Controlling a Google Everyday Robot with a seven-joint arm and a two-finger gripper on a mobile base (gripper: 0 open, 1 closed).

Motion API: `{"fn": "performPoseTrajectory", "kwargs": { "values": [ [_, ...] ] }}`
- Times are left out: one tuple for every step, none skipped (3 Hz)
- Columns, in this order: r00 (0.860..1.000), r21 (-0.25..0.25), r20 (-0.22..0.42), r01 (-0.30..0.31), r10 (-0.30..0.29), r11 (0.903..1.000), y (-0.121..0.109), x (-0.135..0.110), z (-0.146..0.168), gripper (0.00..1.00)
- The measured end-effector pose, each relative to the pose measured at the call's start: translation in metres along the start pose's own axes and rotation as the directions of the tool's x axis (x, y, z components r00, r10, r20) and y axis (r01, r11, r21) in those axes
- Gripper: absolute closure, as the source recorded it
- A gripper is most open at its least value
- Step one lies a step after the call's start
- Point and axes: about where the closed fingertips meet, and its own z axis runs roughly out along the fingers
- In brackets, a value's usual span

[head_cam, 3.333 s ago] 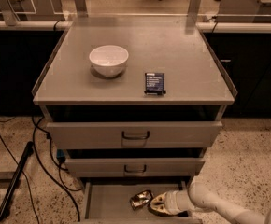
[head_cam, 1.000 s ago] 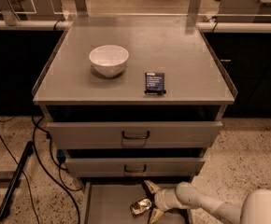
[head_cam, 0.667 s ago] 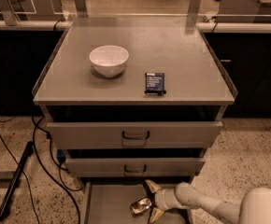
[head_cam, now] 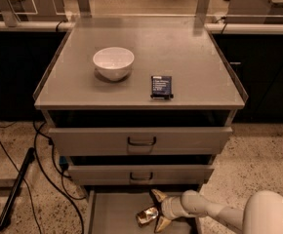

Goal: Pick orange can from bottom drawer and place on counter

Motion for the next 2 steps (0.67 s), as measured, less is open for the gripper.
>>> {"fn": "performPoseTrajectory", "kwargs": {
  "values": [
    [0.999,-0.023,-0.024,-0.034,0.033,0.9992,0.004,0.011,0.006,0.09],
    [0.995,-0.063,-0.060,-0.083,0.079,0.9945,0.009,0.025,0.015,0.11]
  ]
}}
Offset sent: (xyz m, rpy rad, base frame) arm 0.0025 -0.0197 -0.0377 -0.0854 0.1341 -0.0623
